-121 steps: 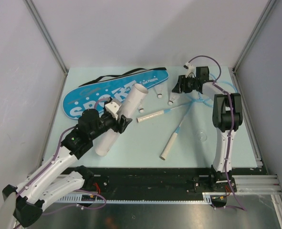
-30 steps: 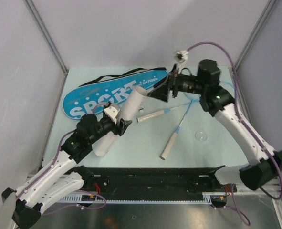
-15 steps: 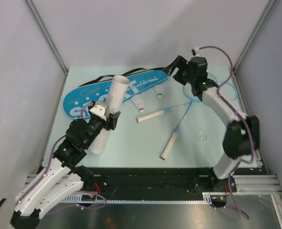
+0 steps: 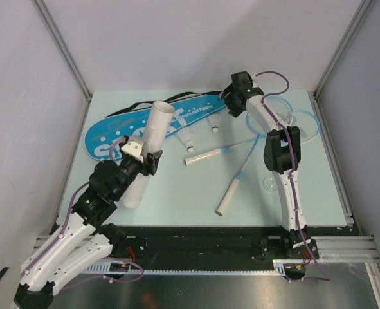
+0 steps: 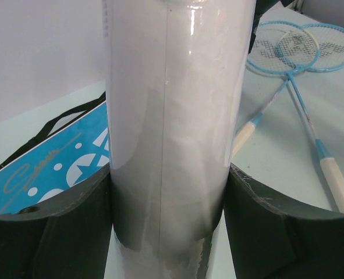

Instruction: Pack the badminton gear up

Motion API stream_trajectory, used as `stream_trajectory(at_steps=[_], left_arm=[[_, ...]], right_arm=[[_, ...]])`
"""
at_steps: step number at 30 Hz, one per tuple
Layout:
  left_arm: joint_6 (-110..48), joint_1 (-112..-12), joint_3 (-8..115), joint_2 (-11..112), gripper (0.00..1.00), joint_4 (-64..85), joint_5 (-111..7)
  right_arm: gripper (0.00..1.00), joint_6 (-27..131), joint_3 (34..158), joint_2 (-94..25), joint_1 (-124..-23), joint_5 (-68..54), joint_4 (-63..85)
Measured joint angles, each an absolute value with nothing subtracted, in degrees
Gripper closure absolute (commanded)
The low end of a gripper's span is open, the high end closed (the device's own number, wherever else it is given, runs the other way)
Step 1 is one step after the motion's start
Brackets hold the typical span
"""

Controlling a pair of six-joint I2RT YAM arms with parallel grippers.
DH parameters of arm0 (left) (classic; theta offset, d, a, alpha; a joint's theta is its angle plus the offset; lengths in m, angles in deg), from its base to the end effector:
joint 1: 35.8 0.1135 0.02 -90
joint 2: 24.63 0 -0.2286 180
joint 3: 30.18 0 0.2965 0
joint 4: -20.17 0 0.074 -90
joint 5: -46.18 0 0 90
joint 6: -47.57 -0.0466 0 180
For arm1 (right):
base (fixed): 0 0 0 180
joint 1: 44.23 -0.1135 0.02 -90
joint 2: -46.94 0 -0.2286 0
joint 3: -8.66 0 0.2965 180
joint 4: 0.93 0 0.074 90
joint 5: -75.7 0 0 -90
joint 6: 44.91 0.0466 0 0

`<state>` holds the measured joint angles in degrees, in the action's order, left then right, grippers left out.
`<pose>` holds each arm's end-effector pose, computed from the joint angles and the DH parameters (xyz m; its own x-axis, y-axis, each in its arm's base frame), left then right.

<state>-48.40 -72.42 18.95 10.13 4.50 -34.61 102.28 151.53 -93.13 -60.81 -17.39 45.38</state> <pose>0.1966 -0.1368 0.3147 0.0298 0.1058 -0.9939 0.4598 0.8815 0.1076 0.5555 0.1628 0.1917 -0.5655 0.7073 -0.4242 0.4205 0.6897 0.5894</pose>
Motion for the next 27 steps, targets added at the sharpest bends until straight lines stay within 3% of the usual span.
stream_trajectory(at_steps=[5, 8, 11, 15, 21, 24, 27], left_arm=[[-48.38, -72.42, 18.95, 10.09, 0.6, 4.53, -35.09], [-48.34, -72.42, 18.95, 10.13, 0.6, 4.5, -35.28], [-48.32, -72.42, 18.95, 10.13, 0.6, 4.5, -35.46], [-48.32, -72.42, 18.95, 10.13, 0.59, 4.5, -35.46], [-48.32, -72.42, 18.95, 10.15, 0.59, 4.5, -35.48], [-48.34, -72.42, 18.95, 10.33, 0.59, 4.48, -35.48], [-48.34, -72.42, 18.95, 10.63, 0.59, 4.48, -35.48]], right_arm=[[0.29, 103.64, 151.53, -95.07, -61.97, -19.29, 48.42], [0.37, 103.53, 151.4, -96.32, -62.54, -19.51, 48.94], [0.46, 103.42, 149.81, -96.67, -62.91, -19.38, 48.79], [0.68, 103.05, 146.53, -96.67, -63.13, -18.62, 47.06], [0.84, 102.22, 139.62, -93.61, -62.62, -16.47, 43.41], [0.86, 102.02, 134.66, -90.74, -62.17, -15.4, 41.73], [0.99, 101.8, 129.72, -87.07, -61.49, -13.89, 40.66]])
